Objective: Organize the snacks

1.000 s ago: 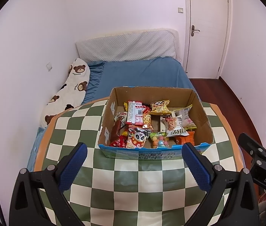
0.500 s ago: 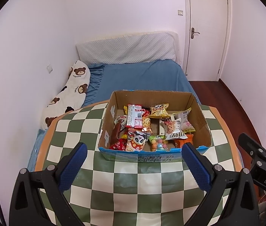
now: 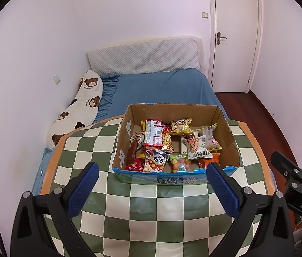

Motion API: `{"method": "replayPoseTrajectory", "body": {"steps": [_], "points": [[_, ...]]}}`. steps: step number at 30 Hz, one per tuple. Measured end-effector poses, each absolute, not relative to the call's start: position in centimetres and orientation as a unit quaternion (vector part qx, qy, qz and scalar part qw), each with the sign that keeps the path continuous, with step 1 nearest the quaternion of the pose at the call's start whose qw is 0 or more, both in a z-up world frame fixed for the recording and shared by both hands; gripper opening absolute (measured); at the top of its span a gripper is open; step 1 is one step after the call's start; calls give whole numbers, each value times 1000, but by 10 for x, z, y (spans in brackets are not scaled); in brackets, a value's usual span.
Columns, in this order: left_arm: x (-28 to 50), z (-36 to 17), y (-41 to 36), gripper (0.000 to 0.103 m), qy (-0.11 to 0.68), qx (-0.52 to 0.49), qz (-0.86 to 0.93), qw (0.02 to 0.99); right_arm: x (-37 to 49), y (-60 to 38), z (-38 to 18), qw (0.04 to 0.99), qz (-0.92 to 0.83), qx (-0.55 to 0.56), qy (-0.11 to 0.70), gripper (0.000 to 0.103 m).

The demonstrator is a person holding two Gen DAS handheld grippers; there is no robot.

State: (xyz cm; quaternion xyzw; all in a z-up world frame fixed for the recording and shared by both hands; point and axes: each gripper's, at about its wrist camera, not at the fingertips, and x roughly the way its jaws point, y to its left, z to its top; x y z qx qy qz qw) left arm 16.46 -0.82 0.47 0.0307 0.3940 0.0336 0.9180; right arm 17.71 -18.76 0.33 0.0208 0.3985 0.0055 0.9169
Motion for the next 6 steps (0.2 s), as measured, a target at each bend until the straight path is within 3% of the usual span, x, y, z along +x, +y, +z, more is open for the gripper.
{"method": "replayPoseTrajectory", "body": {"steps": [6], "points": [[164,6,-9,103,392,32,33,919,178,-188,4,918,7,19,397,103]]}}
